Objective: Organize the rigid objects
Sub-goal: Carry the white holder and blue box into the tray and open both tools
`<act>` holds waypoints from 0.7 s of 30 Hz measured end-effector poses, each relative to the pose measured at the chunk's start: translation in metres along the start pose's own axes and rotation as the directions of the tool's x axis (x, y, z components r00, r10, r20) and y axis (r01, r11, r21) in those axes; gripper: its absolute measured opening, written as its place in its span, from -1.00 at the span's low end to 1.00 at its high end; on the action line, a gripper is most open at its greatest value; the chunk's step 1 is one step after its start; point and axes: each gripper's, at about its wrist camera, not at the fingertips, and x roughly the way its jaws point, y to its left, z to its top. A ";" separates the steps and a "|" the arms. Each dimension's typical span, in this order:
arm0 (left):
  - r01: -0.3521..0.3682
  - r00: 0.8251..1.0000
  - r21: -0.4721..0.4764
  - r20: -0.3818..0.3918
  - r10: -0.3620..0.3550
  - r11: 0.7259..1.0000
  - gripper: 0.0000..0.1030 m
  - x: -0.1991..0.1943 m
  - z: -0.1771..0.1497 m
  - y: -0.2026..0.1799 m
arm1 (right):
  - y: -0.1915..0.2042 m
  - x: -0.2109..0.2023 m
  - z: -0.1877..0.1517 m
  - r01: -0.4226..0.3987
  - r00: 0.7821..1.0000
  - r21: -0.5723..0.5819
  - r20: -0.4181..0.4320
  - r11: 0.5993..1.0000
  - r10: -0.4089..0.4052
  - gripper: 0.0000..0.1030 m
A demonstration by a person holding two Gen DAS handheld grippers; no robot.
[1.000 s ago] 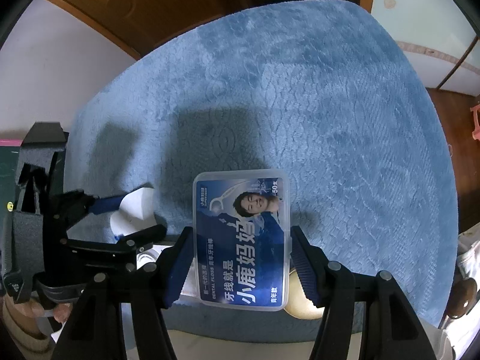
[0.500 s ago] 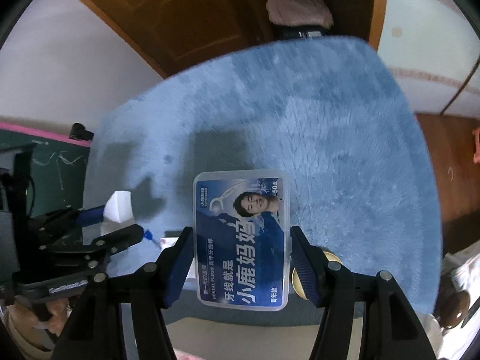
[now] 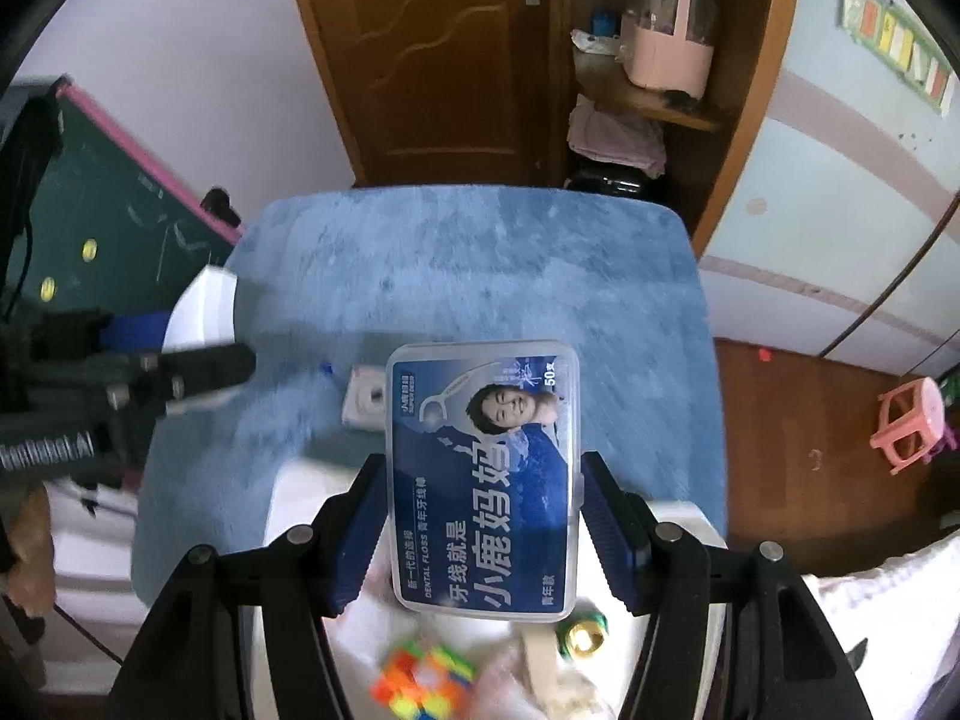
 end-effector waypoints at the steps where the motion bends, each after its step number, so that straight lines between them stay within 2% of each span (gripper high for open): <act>1: -0.008 1.000 -0.007 0.008 0.008 1.000 0.30 -0.001 -0.009 -0.006 | -0.001 -0.004 -0.011 0.007 1.000 -0.004 -0.003 1.000 -0.007 0.22; 5: -0.007 1.000 -0.050 0.001 0.007 0.999 0.30 0.005 -0.043 -0.024 | -0.003 -0.007 -0.048 0.037 0.999 -0.021 -0.006 0.999 -0.037 0.22; 11: -0.056 0.998 -0.075 -0.009 0.056 0.996 0.30 0.034 -0.087 -0.041 | -0.006 0.006 -0.090 0.072 0.997 -0.044 -0.032 0.996 -0.074 0.22; 16: -0.093 0.995 -0.087 -0.034 0.090 0.992 0.30 0.052 -0.110 -0.044 | -0.011 0.027 -0.117 0.102 0.992 -0.048 -0.074 0.994 -0.105 0.22; 21: -0.113 0.992 -0.082 -0.068 0.108 0.990 0.30 0.068 -0.126 -0.045 | -0.014 0.041 -0.130 0.102 0.987 -0.050 -0.117 0.994 -0.107 0.22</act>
